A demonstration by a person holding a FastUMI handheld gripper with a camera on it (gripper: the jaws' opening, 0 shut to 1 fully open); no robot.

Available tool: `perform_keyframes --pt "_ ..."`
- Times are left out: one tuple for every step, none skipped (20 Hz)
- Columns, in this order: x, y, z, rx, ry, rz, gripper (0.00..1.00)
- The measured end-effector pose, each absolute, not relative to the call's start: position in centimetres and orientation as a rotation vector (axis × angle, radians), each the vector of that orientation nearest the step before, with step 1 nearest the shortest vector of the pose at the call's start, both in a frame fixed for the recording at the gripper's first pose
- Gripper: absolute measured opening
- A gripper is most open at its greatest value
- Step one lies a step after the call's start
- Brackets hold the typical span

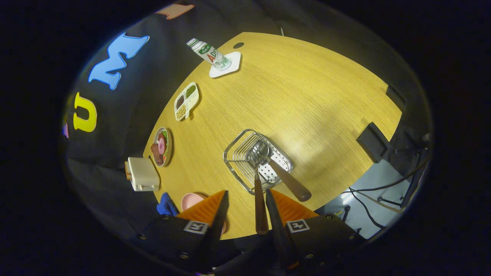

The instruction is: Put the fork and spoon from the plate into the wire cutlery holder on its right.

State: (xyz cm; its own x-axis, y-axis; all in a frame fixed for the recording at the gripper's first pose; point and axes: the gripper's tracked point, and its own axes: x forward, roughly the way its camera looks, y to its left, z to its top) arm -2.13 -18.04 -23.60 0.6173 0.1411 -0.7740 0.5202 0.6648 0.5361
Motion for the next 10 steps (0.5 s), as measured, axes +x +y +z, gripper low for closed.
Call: perform_keyframes --pt "-2.09 -17.97 -23.65 0.844 0.901 -0.247 1.00" --pt "-1.93 -18.14 -23.62 0.841 0.899 -0.248 0.97" --pt "-1.82 -18.27 -23.64 0.834 0.897 -0.251 0.98" --pt "-1.65 -18.29 -23.61 0.826 0.896 -0.254 0.98" --pt "-1.62 -18.32 -23.49 0.820 0.896 -0.257 0.98" --pt "-1.49 -18.35 -23.36 0.815 0.894 -0.261 0.98" --pt "-1.36 -18.37 -23.22 0.811 0.892 -0.261 0.98" --pt "-1.22 -18.33 -23.13 0.806 0.891 -0.260 0.98" --pt "-1.24 -18.33 -23.09 0.802 0.892 -0.260 0.98" --pt "-1.20 -18.36 -22.97 0.800 0.893 -0.259 0.98"
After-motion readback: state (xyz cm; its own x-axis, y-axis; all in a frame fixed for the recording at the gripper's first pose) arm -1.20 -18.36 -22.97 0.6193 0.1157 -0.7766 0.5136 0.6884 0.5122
